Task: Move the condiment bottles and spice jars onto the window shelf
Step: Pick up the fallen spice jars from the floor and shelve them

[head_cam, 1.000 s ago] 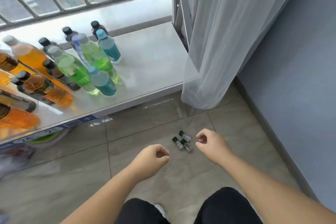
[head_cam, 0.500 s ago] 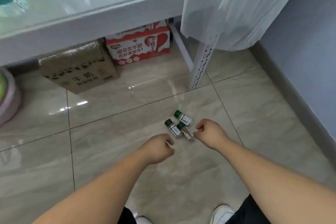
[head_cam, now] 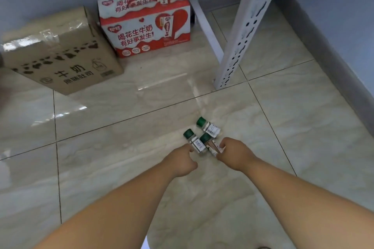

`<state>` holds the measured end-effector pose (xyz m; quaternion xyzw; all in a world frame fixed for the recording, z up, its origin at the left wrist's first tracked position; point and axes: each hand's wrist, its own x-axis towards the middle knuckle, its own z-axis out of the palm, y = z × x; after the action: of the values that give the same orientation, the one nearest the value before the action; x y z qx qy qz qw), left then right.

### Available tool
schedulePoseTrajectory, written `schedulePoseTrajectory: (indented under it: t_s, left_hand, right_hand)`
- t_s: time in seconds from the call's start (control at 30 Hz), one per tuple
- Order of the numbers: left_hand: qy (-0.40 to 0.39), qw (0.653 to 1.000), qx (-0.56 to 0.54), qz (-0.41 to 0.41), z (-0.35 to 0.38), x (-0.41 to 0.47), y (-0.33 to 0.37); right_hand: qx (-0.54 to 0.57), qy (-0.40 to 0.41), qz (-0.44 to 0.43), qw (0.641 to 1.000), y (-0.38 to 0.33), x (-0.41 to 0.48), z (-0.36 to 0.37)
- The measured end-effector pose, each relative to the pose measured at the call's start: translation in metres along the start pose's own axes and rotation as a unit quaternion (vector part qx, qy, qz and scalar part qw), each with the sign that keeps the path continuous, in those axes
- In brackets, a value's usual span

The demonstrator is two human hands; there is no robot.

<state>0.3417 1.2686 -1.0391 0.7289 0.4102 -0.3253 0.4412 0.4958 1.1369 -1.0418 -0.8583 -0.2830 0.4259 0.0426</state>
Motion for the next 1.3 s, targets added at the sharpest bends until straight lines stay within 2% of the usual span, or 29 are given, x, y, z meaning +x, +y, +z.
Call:
schedulePoseTrajectory:
  t_s: [0.17, 0.23, 0.4, 0.57, 0.73, 0.93, 1.03, 1.13, 1.3]
  left_hand:
    - [0.089, 0.979, -0.168, -0.072, 0.009, 0.039, 0.002]
    - [0.119, 0.967, -0.204, -0.098, 0.014, 0.051, 0.002]
    - [0.136, 0.949, -0.26, -0.118, 0.03, 0.068, 0.002]
    - [0.158, 0.949, -0.248, -0.115, 0.033, 0.069, 0.003]
    - [0.19, 0.954, -0.229, -0.029, 0.007, 0.049, 0.011]
    - [0.251, 0.926, -0.269, 0.085, -0.05, 0.015, 0.028]
    - [0.272, 0.894, -0.322, 0.148, -0.083, -0.02, 0.046]
    - [0.289, 0.875, -0.324, 0.215, -0.113, -0.062, 0.065]
    - [0.296, 0.867, -0.289, 0.276, -0.156, -0.152, 0.102]
  right_hand:
    - [-0.006, 0.013, 0.0, 1.0, 0.001, 0.02, 0.026]
    - [-0.015, 0.02, 0.004, 1.0, -0.003, 0.026, 0.033]
    - [-0.032, 0.035, 0.009, 0.999, -0.008, 0.037, 0.043]
    - [0.024, 0.012, 0.022, 0.999, -0.01, 0.034, 0.046]
    - [0.149, 0.023, -0.008, 0.988, -0.02, 0.023, 0.026]
    - [0.231, 0.077, -0.083, 0.966, -0.053, 0.004, -0.023]
    - [0.294, 0.118, -0.13, 0.939, -0.074, -0.018, -0.058]
    - [0.374, 0.151, -0.162, 0.901, -0.097, -0.051, -0.096]
    - [0.356, 0.193, -0.225, 0.886, -0.115, -0.113, -0.155]
